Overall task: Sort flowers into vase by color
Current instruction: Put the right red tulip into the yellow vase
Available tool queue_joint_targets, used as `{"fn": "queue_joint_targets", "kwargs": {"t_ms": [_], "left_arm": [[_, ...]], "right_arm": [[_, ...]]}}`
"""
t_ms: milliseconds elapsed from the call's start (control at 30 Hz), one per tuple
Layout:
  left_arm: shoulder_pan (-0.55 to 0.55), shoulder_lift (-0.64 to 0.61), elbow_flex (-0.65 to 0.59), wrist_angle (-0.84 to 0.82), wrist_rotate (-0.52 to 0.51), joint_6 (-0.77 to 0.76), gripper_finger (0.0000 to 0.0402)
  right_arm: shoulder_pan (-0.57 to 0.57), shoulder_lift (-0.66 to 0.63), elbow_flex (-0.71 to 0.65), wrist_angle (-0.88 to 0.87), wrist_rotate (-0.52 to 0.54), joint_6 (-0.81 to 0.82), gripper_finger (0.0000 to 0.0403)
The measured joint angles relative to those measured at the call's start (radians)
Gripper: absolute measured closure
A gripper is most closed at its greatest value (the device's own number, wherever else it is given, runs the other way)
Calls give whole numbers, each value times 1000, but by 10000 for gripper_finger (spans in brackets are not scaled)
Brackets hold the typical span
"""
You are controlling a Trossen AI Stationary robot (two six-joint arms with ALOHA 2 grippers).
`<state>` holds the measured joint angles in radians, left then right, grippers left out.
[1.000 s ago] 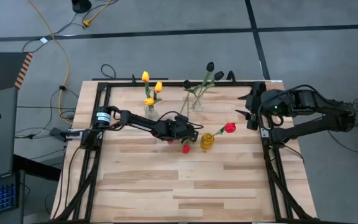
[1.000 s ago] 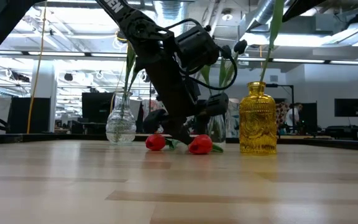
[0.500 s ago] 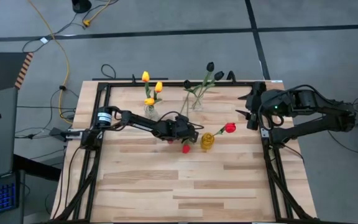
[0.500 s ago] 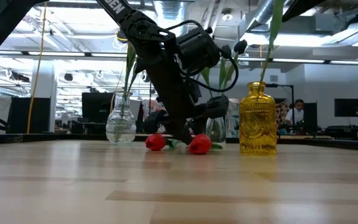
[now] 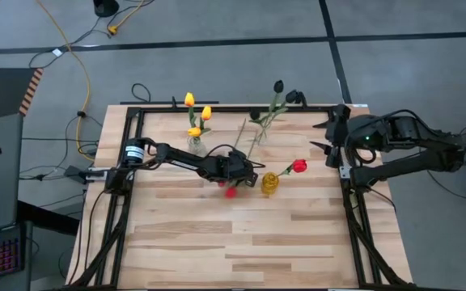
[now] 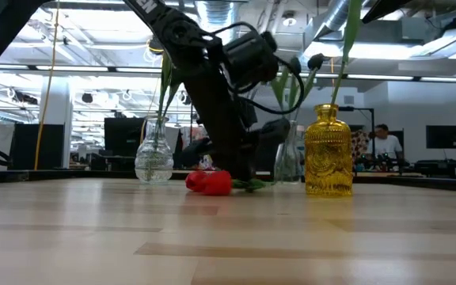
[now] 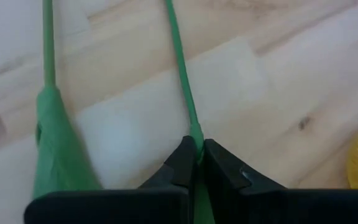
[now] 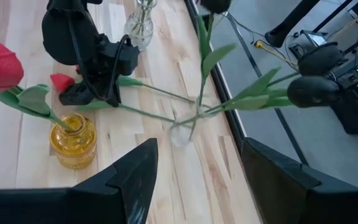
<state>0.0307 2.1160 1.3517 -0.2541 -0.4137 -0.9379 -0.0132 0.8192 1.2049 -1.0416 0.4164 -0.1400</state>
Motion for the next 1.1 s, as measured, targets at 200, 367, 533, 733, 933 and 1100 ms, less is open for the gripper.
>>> {"fn": "queue_joint_targets", "kwargs": {"t_ms": [200, 367, 533, 733, 933, 1100], "left_arm": [[-4, -62, 0, -71, 17, 8, 394], [-1, -107, 0, -124, 42, 8, 395], [-2, -149, 0, -207, 132, 10, 395], [-2, -226, 0, -349, 268, 39, 395], [-2, -337, 0, -457, 323, 74, 395], [-5, -424, 0, -455, 364, 115, 395]], "right_arm": [[1, -10, 0, 1, 0, 0, 143], [0, -10, 0, 0, 0, 0, 143], [1, -8, 0, 2, -34, 0, 143], [1, -8, 0, 3, -116, 0, 143], [1, -8, 0, 16, -259, 0, 143], [25, -8, 0, 50, -317, 1, 143]]}}
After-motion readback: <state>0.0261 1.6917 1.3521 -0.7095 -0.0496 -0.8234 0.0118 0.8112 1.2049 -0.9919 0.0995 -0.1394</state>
